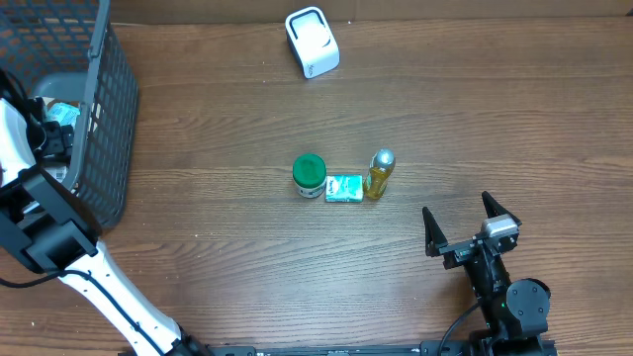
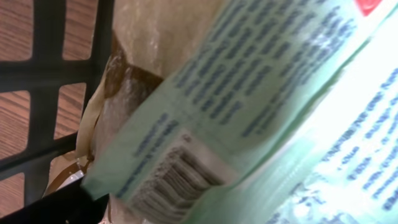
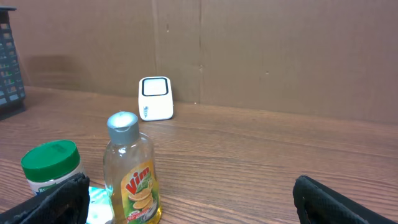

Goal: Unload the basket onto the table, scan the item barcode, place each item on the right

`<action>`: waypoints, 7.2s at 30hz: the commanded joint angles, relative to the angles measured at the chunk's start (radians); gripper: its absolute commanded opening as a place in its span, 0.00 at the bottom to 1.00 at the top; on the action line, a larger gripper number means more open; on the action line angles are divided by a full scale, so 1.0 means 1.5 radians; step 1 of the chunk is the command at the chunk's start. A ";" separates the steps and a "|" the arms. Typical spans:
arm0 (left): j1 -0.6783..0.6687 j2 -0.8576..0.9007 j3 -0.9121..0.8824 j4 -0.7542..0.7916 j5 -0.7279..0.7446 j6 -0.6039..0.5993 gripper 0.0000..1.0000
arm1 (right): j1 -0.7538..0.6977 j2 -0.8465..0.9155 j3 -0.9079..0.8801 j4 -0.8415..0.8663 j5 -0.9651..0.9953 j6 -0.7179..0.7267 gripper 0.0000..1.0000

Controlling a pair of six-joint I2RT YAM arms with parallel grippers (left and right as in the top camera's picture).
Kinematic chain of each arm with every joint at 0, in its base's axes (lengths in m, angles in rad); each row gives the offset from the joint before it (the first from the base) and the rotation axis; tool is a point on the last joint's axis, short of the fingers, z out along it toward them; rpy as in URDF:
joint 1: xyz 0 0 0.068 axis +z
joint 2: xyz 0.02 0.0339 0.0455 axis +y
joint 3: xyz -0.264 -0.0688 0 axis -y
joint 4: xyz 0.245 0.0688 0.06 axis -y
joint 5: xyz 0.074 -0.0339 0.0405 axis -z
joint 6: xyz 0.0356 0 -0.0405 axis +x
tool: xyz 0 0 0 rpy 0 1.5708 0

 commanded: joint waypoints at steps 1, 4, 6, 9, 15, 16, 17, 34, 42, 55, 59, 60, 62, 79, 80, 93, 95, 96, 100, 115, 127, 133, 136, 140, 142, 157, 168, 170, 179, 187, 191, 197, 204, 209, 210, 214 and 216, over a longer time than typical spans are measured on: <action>0.003 0.030 -0.030 -0.002 0.007 0.005 0.97 | -0.001 -0.005 -0.007 0.003 -0.004 -0.001 1.00; 0.002 0.030 -0.030 -0.001 0.007 0.005 0.86 | -0.001 -0.005 -0.007 0.003 -0.004 -0.001 1.00; 0.002 0.030 -0.030 -0.001 0.007 0.000 0.89 | -0.001 -0.005 -0.007 0.003 -0.004 -0.001 1.00; 0.000 0.027 -0.028 -0.001 0.007 -0.010 1.00 | -0.001 -0.005 -0.007 0.003 -0.004 -0.001 1.00; -0.002 -0.005 0.017 -0.012 0.003 -0.014 1.00 | -0.001 -0.005 -0.007 0.003 -0.004 -0.001 1.00; -0.003 -0.011 0.033 -0.015 0.003 -0.020 1.00 | -0.001 -0.005 -0.007 0.003 -0.004 -0.001 1.00; -0.004 -0.017 0.050 -0.019 0.008 -0.025 1.00 | -0.001 -0.005 -0.007 0.003 -0.004 -0.001 1.00; -0.045 0.005 0.113 0.025 0.057 -0.009 1.00 | -0.001 -0.005 -0.007 0.003 -0.004 -0.001 1.00; -0.046 0.011 0.113 0.094 0.063 0.018 1.00 | -0.001 -0.005 -0.007 0.003 -0.004 -0.001 1.00; -0.045 0.051 0.110 0.091 0.124 0.135 1.00 | -0.001 -0.005 -0.007 0.003 -0.004 -0.001 1.00; -0.044 0.056 0.109 0.091 0.124 0.135 0.96 | -0.001 -0.005 -0.007 0.003 -0.004 -0.001 1.00; -0.044 0.057 0.109 0.089 0.124 0.135 0.89 | -0.001 -0.005 -0.007 0.003 -0.004 -0.001 1.00; -0.044 0.059 0.109 0.084 0.124 0.135 0.77 | -0.001 -0.005 -0.007 0.003 -0.004 -0.001 1.00; -0.046 -0.036 0.127 0.056 0.017 0.033 0.39 | -0.001 -0.005 -0.007 0.003 -0.004 -0.001 1.00; -0.046 -0.049 0.127 0.053 0.005 0.025 0.39 | -0.001 -0.005 -0.007 0.003 -0.004 -0.001 1.00; -0.043 -0.080 0.100 -0.088 -0.024 -0.025 0.40 | -0.001 -0.005 -0.007 0.003 -0.004 -0.001 1.00; -0.043 -0.080 0.086 -0.087 -0.018 -0.025 0.46 | -0.001 -0.005 -0.007 0.003 -0.004 -0.001 1.00; -0.043 -0.080 0.078 -0.084 -0.005 -0.025 0.55 | -0.001 -0.005 -0.007 0.003 -0.004 -0.001 1.00; -0.043 -0.080 0.048 -0.051 0.060 -0.022 0.82 | -0.001 -0.005 -0.007 0.003 -0.004 -0.001 1.00; -0.045 -0.079 -0.130 0.222 0.095 0.120 1.00 | -0.001 -0.005 -0.007 0.003 -0.004 -0.001 1.00; -0.049 -0.101 -0.182 0.264 0.004 0.119 0.62 | -0.001 -0.005 -0.007 0.003 -0.004 -0.001 1.00; -0.056 -0.153 -0.177 0.260 -0.002 0.094 0.32 | -0.001 -0.005 -0.007 0.003 -0.004 -0.001 1.00; -0.056 -0.173 -0.177 0.240 -0.024 0.081 0.26 | -0.001 -0.005 -0.007 0.003 -0.004 -0.001 1.00; -0.055 -0.177 -0.177 0.191 -0.069 0.082 0.26 | -0.001 -0.005 -0.007 0.003 -0.004 -0.001 1.00; -0.054 -0.177 -0.177 0.165 -0.095 0.081 0.26 | -0.001 -0.005 -0.007 0.003 -0.004 -0.001 1.00; -0.038 -0.162 -0.197 0.033 -0.103 -0.042 0.26 | -0.001 -0.005 -0.007 0.003 -0.004 -0.001 1.00; -0.031 -0.163 -0.197 -0.053 -0.141 -0.142 0.30 | -0.001 -0.005 -0.007 0.003 -0.004 -0.001 1.00; -0.026 -0.163 -0.197 -0.069 -0.148 -0.165 0.30 | -0.001 -0.005 -0.007 0.003 -0.004 -0.001 1.00; -0.001 -0.156 -0.199 -0.103 -0.136 -0.200 0.43 | -0.001 -0.005 -0.007 0.003 -0.004 -0.001 1.00; 0.000 -0.156 -0.235 -0.071 -0.118 -0.205 0.85 | -0.001 -0.005 -0.007 0.003 -0.004 -0.001 1.00; 0.001 -0.156 -0.279 -0.036 -0.120 -0.204 1.00 | -0.001 -0.005 -0.007 0.003 -0.004 -0.001 1.00; 0.001 -0.156 -0.347 0.022 -0.120 -0.204 0.87 | -0.001 -0.005 -0.007 0.003 -0.004 -0.001 1.00; -0.001 -0.156 -0.348 0.054 -0.063 -0.176 0.31 | -0.001 -0.005 -0.007 0.003 -0.004 -0.001 1.00; -0.001 -0.161 -0.311 0.052 -0.031 -0.174 0.20 | -0.001 -0.005 -0.007 0.003 -0.004 -0.001 1.00; -0.001 -0.163 -0.296 0.048 -0.030 -0.174 0.17 | -0.001 -0.005 -0.007 0.003 -0.004 -0.001 1.00; -0.005 -0.183 -0.225 0.032 -0.016 -0.175 0.08 | -0.001 -0.005 -0.007 0.003 -0.004 -0.001 1.00; -0.008 -0.198 -0.197 0.033 -0.002 -0.177 0.07 | -0.001 -0.005 -0.007 0.003 -0.004 -0.001 1.00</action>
